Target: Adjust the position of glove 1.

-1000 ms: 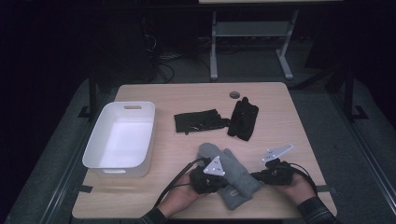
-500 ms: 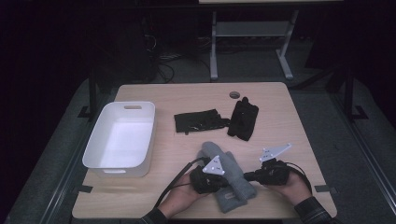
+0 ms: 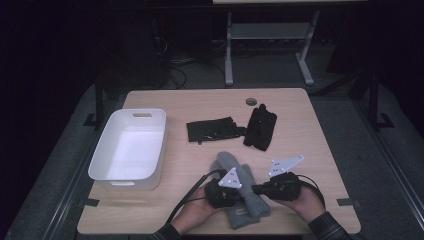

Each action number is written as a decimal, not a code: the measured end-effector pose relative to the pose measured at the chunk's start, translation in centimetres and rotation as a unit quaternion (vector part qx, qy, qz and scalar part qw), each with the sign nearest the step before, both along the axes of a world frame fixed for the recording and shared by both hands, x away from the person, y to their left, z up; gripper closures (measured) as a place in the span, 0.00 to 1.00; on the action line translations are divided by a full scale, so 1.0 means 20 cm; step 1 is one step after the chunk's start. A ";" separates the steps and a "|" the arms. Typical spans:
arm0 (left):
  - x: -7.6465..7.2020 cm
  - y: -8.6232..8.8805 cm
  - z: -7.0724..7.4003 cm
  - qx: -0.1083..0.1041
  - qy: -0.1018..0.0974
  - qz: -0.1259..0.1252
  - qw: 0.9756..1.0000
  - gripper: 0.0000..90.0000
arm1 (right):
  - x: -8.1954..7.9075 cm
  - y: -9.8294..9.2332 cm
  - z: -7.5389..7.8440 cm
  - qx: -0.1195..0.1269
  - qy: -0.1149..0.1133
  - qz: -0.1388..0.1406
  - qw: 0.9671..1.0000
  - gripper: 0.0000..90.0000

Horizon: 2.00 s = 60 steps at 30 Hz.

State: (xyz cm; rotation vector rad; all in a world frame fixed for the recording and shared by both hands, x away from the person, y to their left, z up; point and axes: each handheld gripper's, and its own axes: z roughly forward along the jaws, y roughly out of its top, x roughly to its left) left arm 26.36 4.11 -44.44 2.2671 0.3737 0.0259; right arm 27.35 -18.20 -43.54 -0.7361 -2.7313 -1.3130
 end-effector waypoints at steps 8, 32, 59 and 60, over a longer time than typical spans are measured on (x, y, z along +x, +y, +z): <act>0.00 0.06 0.06 -0.024 -0.008 0.010 1.000 1.00 | -0.01 0.03 0.08 0.013 -0.032 0.000 0.999 1.00; 0.00 0.35 0.08 0.012 0.004 0.064 0.998 0.94 | 0.01 0.09 0.06 0.001 -0.026 -0.004 1.000 1.00; 0.03 0.35 0.08 0.018 0.019 0.067 0.997 0.92 | 0.18 0.12 -0.06 -0.036 0.002 -0.060 0.998 1.00; 0.03 0.37 0.08 0.018 0.017 0.077 0.997 0.92 | 0.18 0.10 -0.06 -0.036 0.000 -0.061 0.998 1.00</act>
